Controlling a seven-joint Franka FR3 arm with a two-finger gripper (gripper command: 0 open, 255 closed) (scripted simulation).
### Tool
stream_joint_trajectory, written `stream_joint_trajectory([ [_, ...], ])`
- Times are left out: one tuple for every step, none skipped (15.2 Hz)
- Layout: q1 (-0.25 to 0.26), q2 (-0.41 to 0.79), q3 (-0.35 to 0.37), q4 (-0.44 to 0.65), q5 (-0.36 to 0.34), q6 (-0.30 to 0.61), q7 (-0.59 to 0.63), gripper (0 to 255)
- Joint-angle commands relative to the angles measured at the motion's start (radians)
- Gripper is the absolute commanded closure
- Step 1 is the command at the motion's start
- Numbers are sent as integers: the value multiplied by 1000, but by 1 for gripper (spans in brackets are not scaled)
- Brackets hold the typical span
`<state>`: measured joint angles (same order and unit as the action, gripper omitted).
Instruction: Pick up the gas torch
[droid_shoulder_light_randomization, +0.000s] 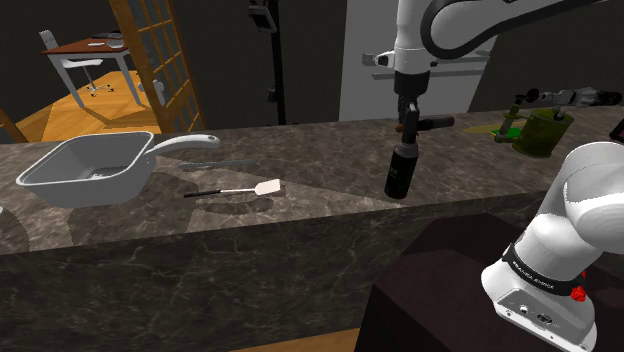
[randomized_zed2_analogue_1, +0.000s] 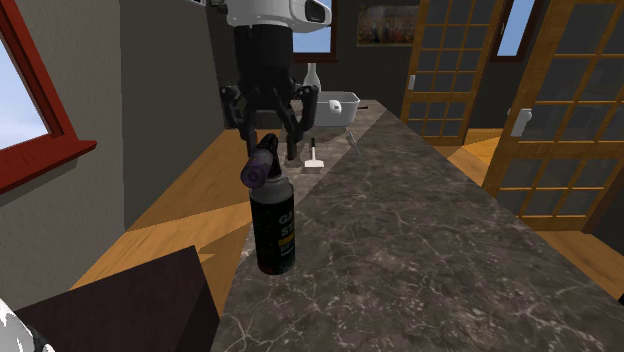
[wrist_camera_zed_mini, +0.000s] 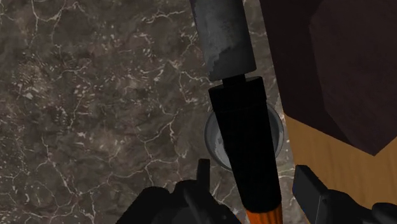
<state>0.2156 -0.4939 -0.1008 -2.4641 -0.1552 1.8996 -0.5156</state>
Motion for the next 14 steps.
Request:
stream_joint_trajectory([
  [0,1,0,-2,0,3,1,255],
  [1,0,1,-1,0,2,1,255],
  [0,1,0,-1,0,2,1,255],
  [0,1,0,-2,0,2,1,255],
  [0,1,0,-1,0,2,1,255],
  [0,1,0,-1,0,2,1,255],
  [0,1,0,-1,0,2,1,255],
  [0,1,0,-1,0,2,1,255],
  [0,-1,0,-5,0,5,0,255],
  [0,-4,0,6,0,-9,-1,255],
  [0,-7,1,17,1,-24,-2,255],
  [0,-10,2,28,2,-38,-4,255],
  [1,-12,3,40,3,-52,-5,255],
  [1,-15,3,51,4,-66,-6,255],
])
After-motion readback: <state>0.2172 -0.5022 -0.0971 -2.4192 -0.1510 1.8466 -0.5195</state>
